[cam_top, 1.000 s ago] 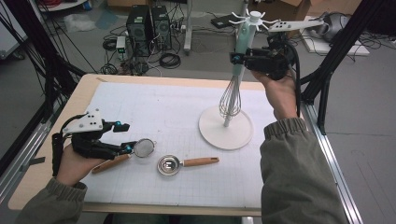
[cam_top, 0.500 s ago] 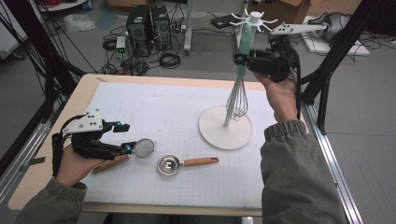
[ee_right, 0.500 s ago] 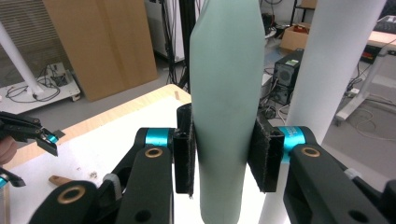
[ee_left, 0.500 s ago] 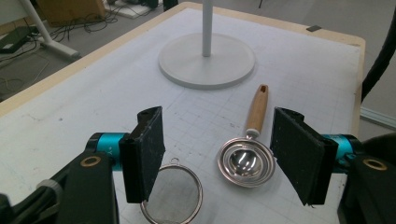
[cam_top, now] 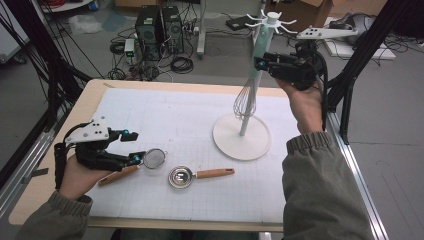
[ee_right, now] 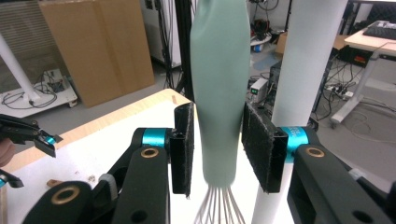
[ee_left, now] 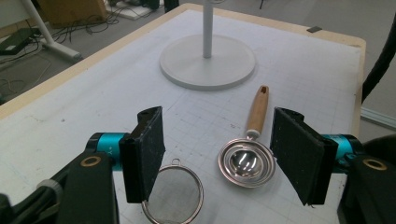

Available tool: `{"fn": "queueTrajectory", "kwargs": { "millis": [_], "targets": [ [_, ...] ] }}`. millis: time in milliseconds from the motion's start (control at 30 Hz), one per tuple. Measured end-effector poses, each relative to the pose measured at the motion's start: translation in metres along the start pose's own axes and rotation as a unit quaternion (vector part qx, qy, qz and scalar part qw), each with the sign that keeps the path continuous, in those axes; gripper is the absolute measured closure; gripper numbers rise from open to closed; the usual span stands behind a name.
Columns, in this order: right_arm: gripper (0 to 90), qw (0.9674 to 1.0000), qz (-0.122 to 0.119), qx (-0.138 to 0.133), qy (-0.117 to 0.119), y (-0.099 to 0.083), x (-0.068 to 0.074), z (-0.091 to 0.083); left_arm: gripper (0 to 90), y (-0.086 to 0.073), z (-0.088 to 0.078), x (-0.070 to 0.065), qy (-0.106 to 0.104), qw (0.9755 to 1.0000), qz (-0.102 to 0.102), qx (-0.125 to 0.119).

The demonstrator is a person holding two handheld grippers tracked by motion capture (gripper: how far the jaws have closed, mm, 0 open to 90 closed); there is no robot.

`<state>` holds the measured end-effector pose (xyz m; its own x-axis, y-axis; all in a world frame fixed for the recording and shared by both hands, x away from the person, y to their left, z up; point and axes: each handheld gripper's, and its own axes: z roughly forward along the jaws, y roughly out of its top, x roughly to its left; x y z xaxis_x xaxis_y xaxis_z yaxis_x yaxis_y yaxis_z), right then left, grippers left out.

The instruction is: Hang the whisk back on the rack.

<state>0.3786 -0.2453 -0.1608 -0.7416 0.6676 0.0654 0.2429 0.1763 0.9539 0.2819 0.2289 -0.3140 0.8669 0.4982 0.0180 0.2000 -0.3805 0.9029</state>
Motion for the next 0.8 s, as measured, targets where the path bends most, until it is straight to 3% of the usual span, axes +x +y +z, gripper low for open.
{"fn": "queueTrajectory", "kwargs": {
  "millis": [300, 400, 633, 800],
  "targets": [
    [66.2, 0.9996, -0.007, -0.016, 0.023, -0.004, -0.001, -0.020, 35.3, 0.000, -0.003, 0.002, 0.003, 1.0000, 0.000, -0.003],
    [71.6, 0.9989, -0.013, -0.023, 0.039, -0.005, -0.001, -0.028, 35.3, 0.000, -0.004, 0.002, 0.004, 1.0000, -0.001, -0.004],
    [87.9, 0.9982, -0.024, -0.019, 0.052, -0.002, -0.002, -0.043, 35.3, -0.001, -0.005, 0.004, 0.006, 1.0000, -0.003, -0.004],
    [89.3, 0.9969, -0.029, -0.012, 0.072, 0.007, -0.003, -0.049, 35.3, -0.001, -0.006, 0.004, 0.007, 1.0000, -0.003, -0.004]
  ]
}}
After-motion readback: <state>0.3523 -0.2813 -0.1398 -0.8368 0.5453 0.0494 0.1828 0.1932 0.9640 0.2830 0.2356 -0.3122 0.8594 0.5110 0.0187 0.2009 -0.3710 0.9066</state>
